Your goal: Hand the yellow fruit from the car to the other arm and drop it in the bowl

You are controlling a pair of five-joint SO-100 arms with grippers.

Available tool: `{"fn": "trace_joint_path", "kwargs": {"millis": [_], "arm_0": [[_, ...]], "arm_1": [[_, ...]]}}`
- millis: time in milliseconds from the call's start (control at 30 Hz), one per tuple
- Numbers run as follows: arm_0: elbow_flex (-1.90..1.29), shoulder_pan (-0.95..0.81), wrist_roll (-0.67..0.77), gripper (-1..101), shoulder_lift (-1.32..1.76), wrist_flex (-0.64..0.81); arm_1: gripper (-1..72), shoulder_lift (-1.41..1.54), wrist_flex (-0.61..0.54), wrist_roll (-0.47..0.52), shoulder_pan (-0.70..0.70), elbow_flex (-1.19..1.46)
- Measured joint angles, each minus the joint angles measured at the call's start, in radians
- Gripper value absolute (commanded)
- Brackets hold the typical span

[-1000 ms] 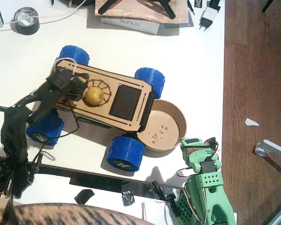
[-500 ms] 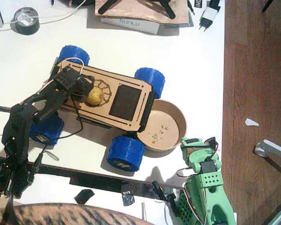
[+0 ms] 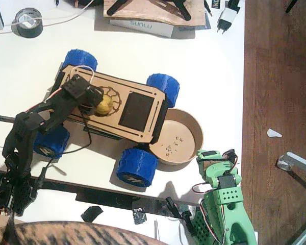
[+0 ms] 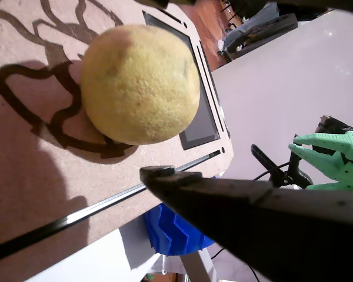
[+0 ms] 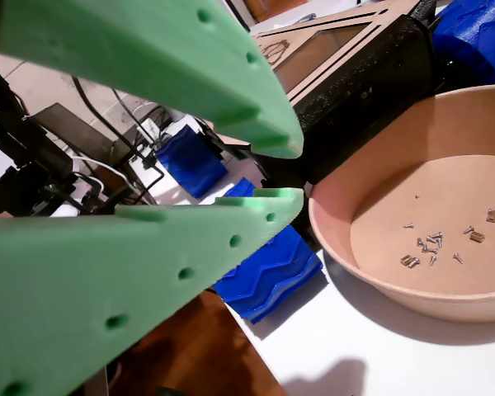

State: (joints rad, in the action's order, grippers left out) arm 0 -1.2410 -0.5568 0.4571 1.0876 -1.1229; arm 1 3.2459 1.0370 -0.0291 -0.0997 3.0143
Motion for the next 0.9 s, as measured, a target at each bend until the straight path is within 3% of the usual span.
{"fn": "trace_joint_path", "kwargs": {"millis": [467, 733, 900], "arm_0": [[0.212, 0.000, 0.000, 34, -0.132, -0.098], [0.218, 0.000, -0.002, 7, -0.133, -0.100], [0.222, 0.000, -0.002, 2, -0.133, -0.100]], "arm_1": [[0.0, 0.000, 0.000, 0.000, 0.000, 0.000], [0.0, 0.000, 0.000, 0.000, 0.000, 0.000], [0.0, 0.000, 0.000, 0.000, 0.000, 0.000]]}}
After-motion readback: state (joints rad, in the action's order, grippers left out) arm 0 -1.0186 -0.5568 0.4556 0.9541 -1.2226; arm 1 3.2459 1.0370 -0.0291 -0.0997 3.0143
